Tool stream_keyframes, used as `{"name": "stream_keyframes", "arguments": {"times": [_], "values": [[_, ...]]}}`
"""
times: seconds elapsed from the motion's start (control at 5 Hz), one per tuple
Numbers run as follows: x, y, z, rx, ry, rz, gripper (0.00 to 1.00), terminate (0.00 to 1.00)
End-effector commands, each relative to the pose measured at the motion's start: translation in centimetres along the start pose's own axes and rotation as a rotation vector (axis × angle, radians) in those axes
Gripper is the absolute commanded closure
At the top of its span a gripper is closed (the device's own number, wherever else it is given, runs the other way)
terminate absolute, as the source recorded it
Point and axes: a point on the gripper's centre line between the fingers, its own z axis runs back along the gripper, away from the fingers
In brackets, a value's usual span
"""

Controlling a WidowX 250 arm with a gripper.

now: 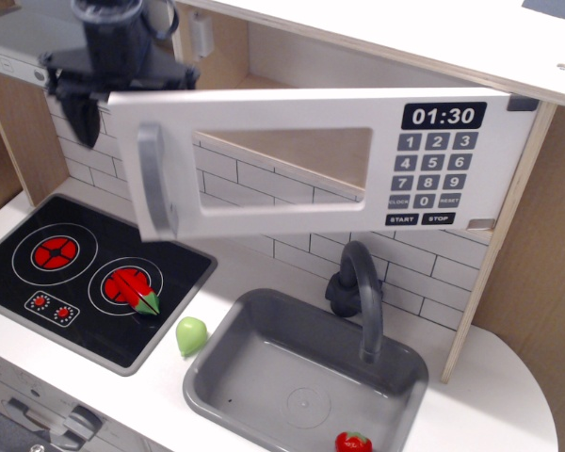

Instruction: Open microwave

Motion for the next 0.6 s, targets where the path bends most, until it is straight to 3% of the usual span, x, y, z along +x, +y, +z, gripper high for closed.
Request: {"name": "stream_keyframes", "arguments": {"times": [0.0,0.4], "values": [[-5.0,-0.1,3.4,-0.051,0.006,-0.156,0.0,0.0],[-8.5,-3.6,2.8,-0.065,0.077,-0.256,0.0,0.0]]}}
